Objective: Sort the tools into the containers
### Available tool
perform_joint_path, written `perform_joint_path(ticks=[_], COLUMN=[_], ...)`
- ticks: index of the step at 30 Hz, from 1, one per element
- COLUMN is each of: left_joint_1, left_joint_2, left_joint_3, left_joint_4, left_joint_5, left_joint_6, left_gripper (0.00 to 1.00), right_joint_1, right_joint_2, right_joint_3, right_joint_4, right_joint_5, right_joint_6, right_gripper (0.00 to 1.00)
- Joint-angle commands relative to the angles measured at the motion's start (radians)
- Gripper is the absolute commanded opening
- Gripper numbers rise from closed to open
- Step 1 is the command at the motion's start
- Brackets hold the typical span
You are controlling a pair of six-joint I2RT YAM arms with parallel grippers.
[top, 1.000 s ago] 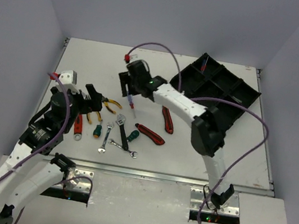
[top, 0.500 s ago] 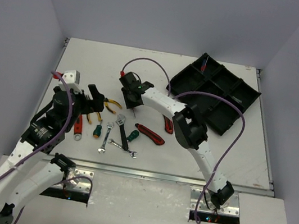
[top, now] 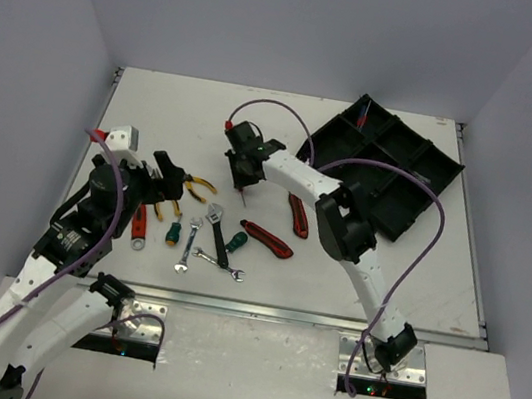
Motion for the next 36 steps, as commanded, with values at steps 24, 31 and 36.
perform_joint_path(ticks=[24, 31, 36], left_joint_1=[-0.004, -0.004, -0.004], left_joint_2=[0.043, 0.069, 0.077], left_joint_3=[0.005, 0.007, 0.007], left_joint_4=[0.056, 0.055, 0.054], left_joint_5=[0.052, 0.052, 0.054], left_joint_6=[0.015, 0.017, 0.018], left_gripper=[1.00, 1.00, 1.00], right_joint_1=[-0.687, -0.687, -0.686], right_joint_2=[0.001, 0.017, -0.031], right_joint_3=[0.257, 0.243, 0.262], right_joint_4=[0.214, 0.257, 0.240], right_joint_5=[0.071, 0.072, 0.050], right_joint_6=[-0.132, -0.164, -0.146], right_gripper=[0.00, 0.38, 0.82])
